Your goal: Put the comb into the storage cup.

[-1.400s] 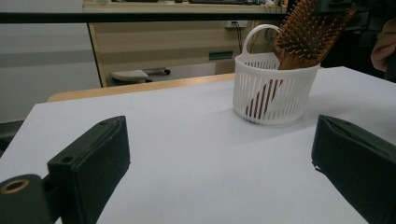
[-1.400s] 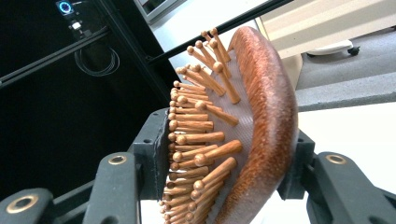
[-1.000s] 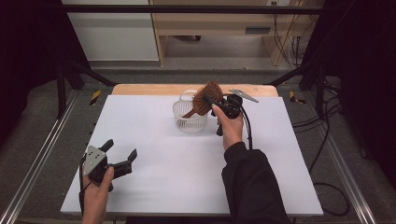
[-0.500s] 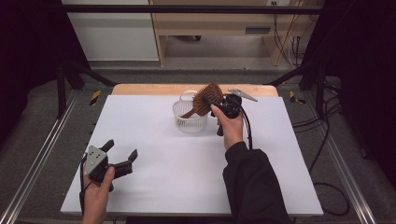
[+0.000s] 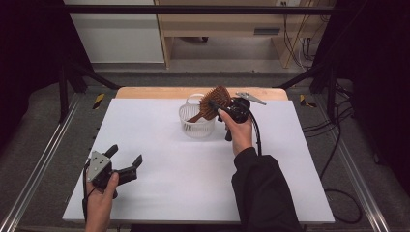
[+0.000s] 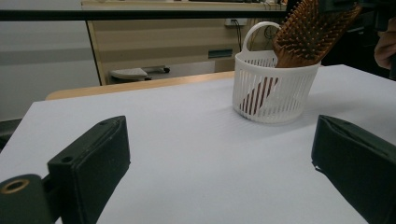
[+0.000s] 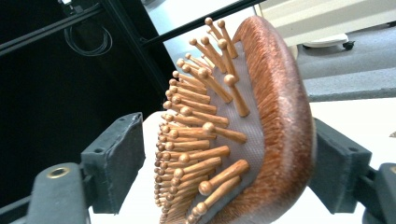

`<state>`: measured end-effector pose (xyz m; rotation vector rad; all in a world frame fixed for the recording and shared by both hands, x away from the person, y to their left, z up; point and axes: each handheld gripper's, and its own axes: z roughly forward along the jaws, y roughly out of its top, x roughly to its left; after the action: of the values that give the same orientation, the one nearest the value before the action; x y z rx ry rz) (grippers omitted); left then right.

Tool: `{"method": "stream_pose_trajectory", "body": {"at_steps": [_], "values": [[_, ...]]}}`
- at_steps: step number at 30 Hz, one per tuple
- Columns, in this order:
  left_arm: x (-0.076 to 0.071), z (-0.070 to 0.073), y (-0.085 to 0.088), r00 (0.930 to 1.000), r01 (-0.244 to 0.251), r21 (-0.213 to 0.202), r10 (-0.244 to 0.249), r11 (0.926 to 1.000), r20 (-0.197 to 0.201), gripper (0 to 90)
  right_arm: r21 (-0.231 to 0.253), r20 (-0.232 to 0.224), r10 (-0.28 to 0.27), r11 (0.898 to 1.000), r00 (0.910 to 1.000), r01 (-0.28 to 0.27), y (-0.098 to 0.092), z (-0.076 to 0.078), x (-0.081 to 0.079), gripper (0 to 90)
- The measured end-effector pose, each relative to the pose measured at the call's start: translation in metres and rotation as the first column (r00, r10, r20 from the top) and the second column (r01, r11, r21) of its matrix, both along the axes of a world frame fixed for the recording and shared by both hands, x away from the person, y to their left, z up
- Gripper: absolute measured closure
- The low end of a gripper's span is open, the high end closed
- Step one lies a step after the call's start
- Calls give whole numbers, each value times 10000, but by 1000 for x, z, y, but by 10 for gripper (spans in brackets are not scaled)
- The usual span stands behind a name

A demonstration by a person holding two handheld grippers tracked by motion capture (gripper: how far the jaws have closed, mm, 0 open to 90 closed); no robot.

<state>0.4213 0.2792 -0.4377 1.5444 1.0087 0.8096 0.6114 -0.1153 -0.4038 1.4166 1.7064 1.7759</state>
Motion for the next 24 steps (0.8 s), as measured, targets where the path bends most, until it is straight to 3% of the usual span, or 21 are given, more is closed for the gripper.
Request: {"method": "stream_pose_trajectory", "body": {"at_steps": [14, 24], "values": [[0, 0, -1, 10000, 16, 34, -16, 10000, 19, 44, -694, 28, -183, 9974, 9998, 184, -2, 9, -6, 81], [0, 0, -1, 10000, -27, 63, 27, 10000, 19, 44, -1108, 132, -129, 9937, 9998, 143, -12, 20, -14, 62]]}}
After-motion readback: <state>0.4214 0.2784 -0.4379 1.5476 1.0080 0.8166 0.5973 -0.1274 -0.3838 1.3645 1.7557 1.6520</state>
